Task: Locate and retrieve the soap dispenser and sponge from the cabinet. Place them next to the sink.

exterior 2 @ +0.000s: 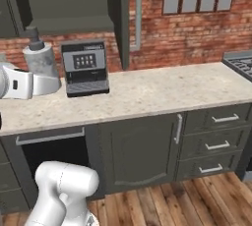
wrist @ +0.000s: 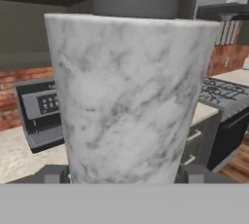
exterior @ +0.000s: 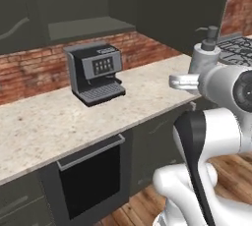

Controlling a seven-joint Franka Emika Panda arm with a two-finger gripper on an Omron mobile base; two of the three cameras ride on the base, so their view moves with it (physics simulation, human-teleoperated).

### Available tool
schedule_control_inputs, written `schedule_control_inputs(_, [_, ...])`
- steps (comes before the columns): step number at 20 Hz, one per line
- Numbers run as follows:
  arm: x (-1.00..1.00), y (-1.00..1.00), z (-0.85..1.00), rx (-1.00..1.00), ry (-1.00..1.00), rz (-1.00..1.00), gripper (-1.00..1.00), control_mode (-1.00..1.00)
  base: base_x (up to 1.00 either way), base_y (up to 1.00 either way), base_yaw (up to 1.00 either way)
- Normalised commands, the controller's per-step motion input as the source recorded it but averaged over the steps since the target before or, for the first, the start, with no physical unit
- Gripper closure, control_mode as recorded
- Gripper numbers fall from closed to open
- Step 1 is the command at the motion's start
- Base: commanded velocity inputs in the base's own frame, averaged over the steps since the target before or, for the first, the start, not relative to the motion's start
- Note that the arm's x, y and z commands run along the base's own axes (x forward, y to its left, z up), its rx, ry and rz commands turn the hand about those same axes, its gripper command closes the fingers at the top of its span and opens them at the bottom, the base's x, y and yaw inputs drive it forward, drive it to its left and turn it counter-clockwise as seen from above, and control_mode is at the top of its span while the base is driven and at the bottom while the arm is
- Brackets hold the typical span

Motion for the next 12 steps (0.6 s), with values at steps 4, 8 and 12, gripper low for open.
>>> schedule_control_inputs(4, [0.0, 0.0, 0.0, 0.0, 0.0, 0.0, 1.0, 1.0, -0.35, 0.05, -0.4])
schedule_control_inputs(8, [0.0, 0.0, 0.0, 0.0, 0.0, 0.0, 1.0, 1.0, -0.17, 0.0, -0.44])
schedule_control_inputs(12, [0.0, 0.0, 0.0, 0.0, 0.0, 0.0, 1.0, 1.0, -0.09, 0.0, -0.47])
